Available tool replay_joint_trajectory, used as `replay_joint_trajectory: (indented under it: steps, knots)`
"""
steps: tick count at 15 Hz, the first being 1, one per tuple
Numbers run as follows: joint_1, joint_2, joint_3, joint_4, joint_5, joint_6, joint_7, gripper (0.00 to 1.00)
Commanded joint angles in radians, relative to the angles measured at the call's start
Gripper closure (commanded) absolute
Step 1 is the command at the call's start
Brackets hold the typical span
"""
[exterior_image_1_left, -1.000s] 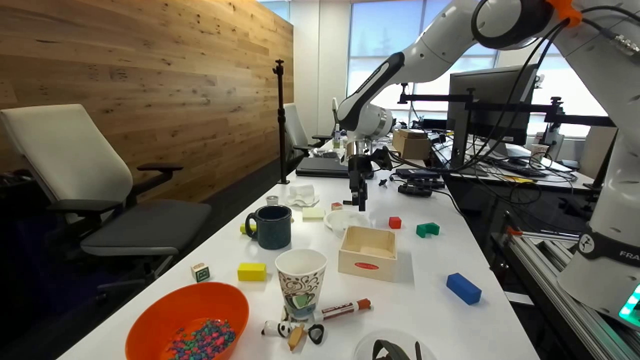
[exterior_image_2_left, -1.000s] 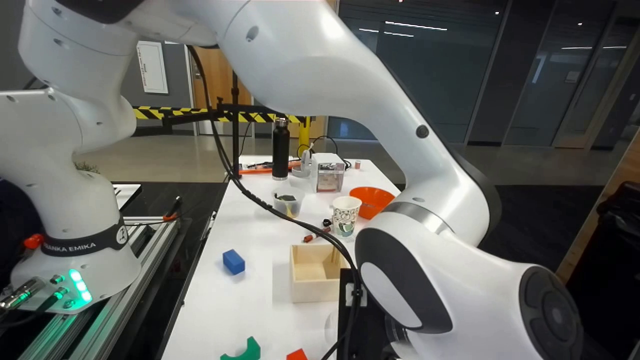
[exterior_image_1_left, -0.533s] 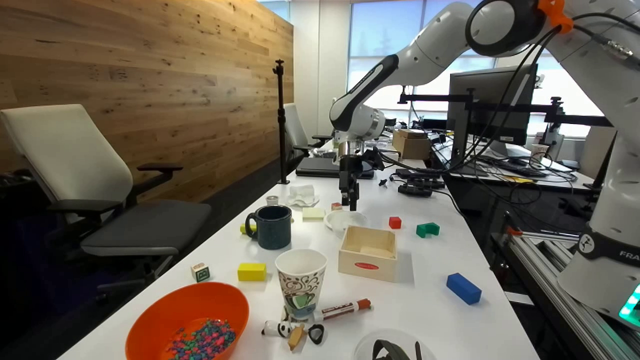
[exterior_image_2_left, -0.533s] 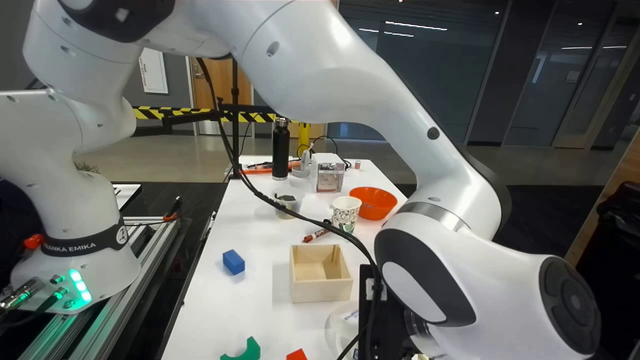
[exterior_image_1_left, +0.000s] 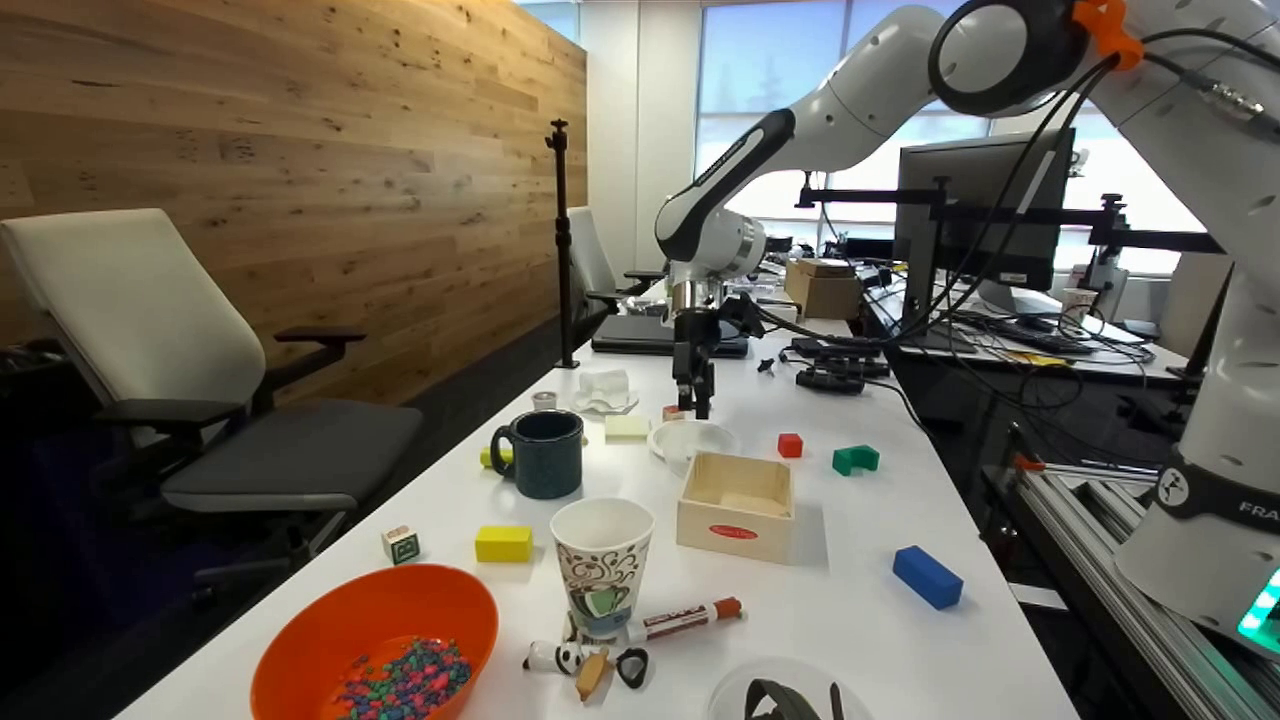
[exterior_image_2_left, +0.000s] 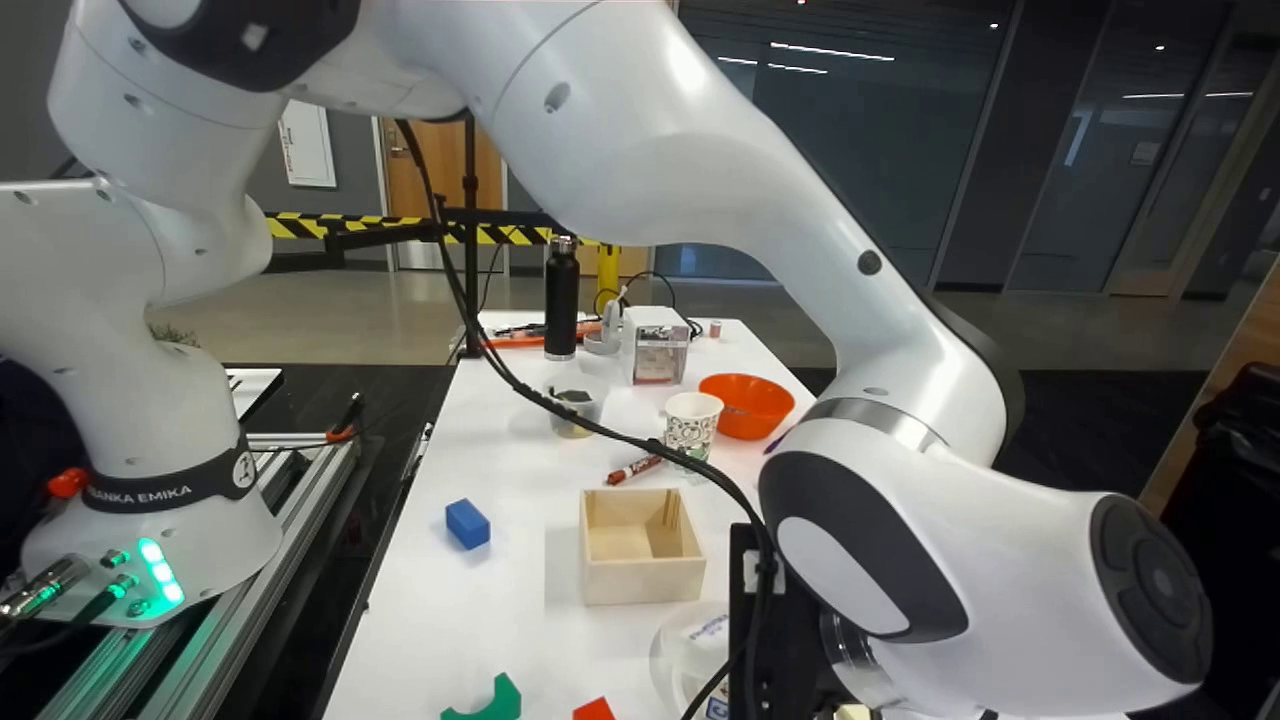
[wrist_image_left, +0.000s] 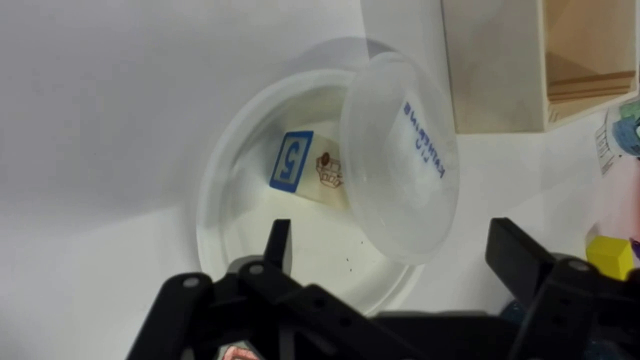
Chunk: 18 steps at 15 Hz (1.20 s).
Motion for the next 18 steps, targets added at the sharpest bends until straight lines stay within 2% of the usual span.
replay_joint_trajectory:
  steps: [1, 15, 16, 17, 18]
  knots:
    - [0.008, -0.010, 0.017, -0.011, -0.061, 0.000, 0.020, 0.00]
    - [0.033, -0.025, 0.042, -0.032, -0.147, 0.001, 0.002, 0.00]
    - [0.034, -0.025, 0.045, -0.030, -0.149, -0.001, 0.001, 0.09]
    - [0.037, -0.024, 0.046, -0.029, -0.152, 0.003, 0.000, 0.26]
    - [0.039, -0.025, 0.048, -0.028, -0.154, 0.001, -0.003, 0.34]
